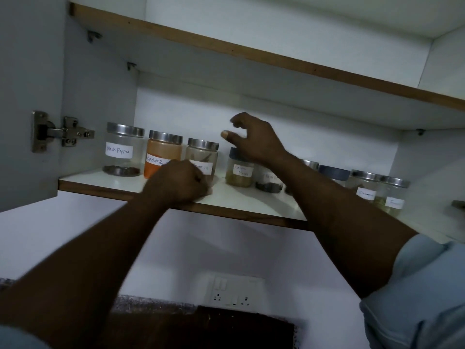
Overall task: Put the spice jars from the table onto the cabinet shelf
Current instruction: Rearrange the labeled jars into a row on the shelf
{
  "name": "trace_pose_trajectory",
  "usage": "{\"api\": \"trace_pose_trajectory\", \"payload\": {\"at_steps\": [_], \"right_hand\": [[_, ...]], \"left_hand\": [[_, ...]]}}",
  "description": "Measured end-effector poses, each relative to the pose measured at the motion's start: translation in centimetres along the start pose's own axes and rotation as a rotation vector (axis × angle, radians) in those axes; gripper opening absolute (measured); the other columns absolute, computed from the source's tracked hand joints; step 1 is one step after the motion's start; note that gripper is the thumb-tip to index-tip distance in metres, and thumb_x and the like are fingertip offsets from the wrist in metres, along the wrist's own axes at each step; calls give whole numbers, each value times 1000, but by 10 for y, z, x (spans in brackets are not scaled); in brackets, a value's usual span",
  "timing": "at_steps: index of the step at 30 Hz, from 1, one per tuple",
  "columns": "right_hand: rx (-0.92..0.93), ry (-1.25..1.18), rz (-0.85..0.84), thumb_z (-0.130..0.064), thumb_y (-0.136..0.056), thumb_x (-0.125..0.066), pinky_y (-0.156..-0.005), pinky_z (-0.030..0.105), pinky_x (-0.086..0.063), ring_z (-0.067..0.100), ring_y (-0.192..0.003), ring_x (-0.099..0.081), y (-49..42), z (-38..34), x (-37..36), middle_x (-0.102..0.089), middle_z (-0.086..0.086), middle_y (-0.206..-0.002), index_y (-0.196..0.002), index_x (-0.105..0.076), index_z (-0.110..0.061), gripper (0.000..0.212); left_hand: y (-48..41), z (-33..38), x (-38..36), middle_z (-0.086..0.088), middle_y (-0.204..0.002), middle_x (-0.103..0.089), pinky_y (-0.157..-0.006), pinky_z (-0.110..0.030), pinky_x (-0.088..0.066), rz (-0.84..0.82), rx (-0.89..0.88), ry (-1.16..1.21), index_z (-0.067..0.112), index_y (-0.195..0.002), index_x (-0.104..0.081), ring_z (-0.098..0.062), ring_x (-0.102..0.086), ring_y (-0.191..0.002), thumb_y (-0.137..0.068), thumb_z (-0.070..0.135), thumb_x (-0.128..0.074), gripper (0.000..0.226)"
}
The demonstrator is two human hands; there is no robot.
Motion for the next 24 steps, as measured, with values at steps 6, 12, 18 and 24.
{"api": "trace_pose_trajectory", "payload": {"at_steps": [6, 12, 18, 24], "right_hand": [[71, 112, -236, -55, -84, -73, -98, 34, -43, 21, -127, -54, 0, -38, -34, -55, 3, -146, -148, -46, -23, 77], [52, 178, -210, -54, -78, -79, -98, 40, -46, 25, -123, -55, -1, -43, -60, -57, 4, -140, -145, -47, -24, 80], [3, 266, -185, -53, -80, -78, -98, 38, -44, 27, -120, -58, -8, -30, -76, -59, 5, -139, -145, -47, -23, 78], [-40, 283, -182, -54, -79, -78, -100, 40, -44, 28, -120, -59, -16, -9, -80, -60, 5, -138, -145, -46, -24, 79]], "left_hand": [[6, -23, 18, 11, -74, -69, -59, -24, -45, 141, 5, -133, 31, -96, -80, -9, -61, -70, -83, 49, -69, 24], [10, -23, 17, 7, -75, -71, -70, -32, -57, 136, 0, -125, 34, -89, -80, -15, -64, -71, -81, 45, -65, 20], [9, -31, 17, 11, -77, -72, -70, -29, -54, 135, -3, -120, 32, -89, -81, -10, -62, -72, -86, 42, -65, 18], [3, -21, 16, 13, -74, -69, -66, -26, -47, 148, -48, -112, 31, -88, -81, -8, -59, -70, -88, 39, -65, 18]]}}
Point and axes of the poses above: each hand's wrist, its own y-axis away from the middle knuckle, its own x-axis out of the back of the hand, z = x × y, the point moved 4 cm from there along -y, towards the middle knuckle
